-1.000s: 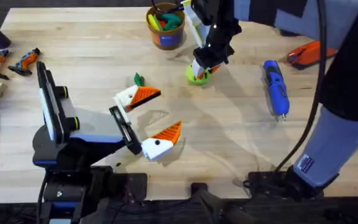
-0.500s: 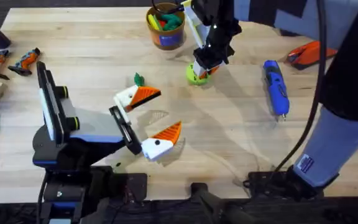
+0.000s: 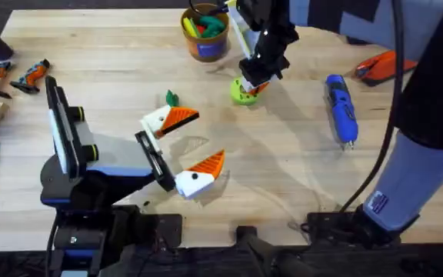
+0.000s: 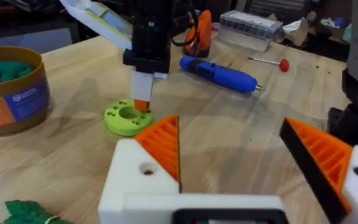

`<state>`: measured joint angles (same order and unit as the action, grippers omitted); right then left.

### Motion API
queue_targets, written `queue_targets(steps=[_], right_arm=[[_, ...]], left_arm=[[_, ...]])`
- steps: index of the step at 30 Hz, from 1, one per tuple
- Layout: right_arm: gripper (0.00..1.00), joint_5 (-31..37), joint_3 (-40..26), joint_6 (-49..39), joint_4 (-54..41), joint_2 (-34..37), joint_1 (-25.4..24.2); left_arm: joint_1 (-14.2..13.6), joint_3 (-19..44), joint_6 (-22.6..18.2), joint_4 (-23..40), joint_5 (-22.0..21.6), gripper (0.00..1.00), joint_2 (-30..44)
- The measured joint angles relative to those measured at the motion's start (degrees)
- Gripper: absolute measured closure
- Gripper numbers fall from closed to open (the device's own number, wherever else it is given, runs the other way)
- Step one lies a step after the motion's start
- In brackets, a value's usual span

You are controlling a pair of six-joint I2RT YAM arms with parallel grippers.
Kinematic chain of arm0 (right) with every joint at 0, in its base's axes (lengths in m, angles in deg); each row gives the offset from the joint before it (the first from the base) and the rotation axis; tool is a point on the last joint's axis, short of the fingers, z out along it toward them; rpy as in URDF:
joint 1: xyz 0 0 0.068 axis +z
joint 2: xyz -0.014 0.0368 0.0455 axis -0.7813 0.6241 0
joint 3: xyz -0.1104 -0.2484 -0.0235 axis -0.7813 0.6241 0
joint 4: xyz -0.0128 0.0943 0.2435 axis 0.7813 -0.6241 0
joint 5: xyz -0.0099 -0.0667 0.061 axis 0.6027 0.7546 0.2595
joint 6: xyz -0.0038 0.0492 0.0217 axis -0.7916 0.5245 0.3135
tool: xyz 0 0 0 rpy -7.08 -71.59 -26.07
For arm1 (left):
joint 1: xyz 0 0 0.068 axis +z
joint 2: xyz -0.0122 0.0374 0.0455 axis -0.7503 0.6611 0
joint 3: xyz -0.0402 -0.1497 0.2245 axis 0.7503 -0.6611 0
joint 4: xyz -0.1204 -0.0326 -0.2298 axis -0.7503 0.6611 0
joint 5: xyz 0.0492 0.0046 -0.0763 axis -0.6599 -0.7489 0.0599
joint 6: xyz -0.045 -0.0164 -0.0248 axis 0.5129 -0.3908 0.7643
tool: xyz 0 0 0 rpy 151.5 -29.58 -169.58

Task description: Pick up the gripper from the table and insert it into the empty holder that is missing its gripper. Then pick up a screw, insert it into the mounting hole, and use the screwdriver to tighten it. Finally, clean up the table by picking up the vegetable and placing it into the bucket.

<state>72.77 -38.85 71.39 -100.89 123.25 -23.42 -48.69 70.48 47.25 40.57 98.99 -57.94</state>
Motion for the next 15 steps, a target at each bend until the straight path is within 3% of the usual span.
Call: queue_targets(steps=[15], right_arm=[[0.995, 0.3, -1.0, 0.0, -2.5, 0.0, 0.0]], left_arm=[[0.0, 0.0, 0.0, 0.0, 0.0, 0.015, 0.0]])
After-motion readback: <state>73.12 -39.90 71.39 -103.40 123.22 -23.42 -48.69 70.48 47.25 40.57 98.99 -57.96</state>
